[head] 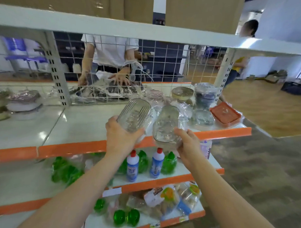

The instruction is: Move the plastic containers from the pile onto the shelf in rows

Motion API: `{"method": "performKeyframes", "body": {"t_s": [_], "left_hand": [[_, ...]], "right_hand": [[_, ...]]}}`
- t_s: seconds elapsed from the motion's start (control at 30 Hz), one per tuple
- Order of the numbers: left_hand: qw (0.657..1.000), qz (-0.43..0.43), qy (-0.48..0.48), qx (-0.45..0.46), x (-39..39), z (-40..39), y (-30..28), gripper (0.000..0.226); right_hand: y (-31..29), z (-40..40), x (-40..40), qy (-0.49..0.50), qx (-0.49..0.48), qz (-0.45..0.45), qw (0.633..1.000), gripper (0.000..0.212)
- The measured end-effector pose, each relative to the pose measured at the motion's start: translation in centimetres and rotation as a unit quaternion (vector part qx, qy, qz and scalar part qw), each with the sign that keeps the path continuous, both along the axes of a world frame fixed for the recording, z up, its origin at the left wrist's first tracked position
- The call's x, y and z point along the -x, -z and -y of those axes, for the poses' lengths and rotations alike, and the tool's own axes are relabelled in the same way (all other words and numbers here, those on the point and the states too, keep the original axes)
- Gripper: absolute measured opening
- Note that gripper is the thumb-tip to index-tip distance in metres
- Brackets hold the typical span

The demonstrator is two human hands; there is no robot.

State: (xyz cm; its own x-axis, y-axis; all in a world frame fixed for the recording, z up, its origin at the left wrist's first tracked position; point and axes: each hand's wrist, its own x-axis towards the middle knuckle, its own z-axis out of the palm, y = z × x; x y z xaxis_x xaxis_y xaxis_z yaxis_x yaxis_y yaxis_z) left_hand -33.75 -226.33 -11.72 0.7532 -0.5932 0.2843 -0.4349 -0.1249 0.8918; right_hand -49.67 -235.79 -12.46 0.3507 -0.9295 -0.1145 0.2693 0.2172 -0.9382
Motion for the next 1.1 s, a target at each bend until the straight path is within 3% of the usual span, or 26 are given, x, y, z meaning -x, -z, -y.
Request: {"method": "performKeyframes", "body": {"t_s": [0.13,0.33,0.47,0.63,0.83,1.1], "left_hand": [[0.998,0.036,-0.041,-0.010,-3.6,-4.2,0.2,0.091],[0.987,0.131,-0.087,-0.038,-10.3,-11.9,0.4,0.095],[0.977,0.164,-0.124,-0.064,-15.1,-17.9,0.8,0.096],[0.973,0.173,-0.140,-0.068,-20.3,-25.2,1.1,0.095],[0.964,0.172,-0.180,-0.094,-25.1,-33.2,2.0,0.095],[0.955,0.130,-0.246,-0.101,-30.5,-41.4,2.2,0.085]], "right_hand": [[0.2,-2.0,-3.7,-0.008,0.012,-0.041,0.999,0.014],[0.7,-6.8,-10.4,-0.046,-0.010,-0.022,0.999,0.009],[1.3,-11.7,-15.3,-0.047,-0.023,-0.039,0.998,0.031],[2.1,-17.9,-21.2,-0.058,-0.041,-0.040,0.997,0.034],[3.1,-24.5,-27.3,-0.101,-0.056,-0.026,0.993,0.003],[3.6,-31.4,-36.0,-0.183,-0.049,-0.046,0.981,0.037]]}}
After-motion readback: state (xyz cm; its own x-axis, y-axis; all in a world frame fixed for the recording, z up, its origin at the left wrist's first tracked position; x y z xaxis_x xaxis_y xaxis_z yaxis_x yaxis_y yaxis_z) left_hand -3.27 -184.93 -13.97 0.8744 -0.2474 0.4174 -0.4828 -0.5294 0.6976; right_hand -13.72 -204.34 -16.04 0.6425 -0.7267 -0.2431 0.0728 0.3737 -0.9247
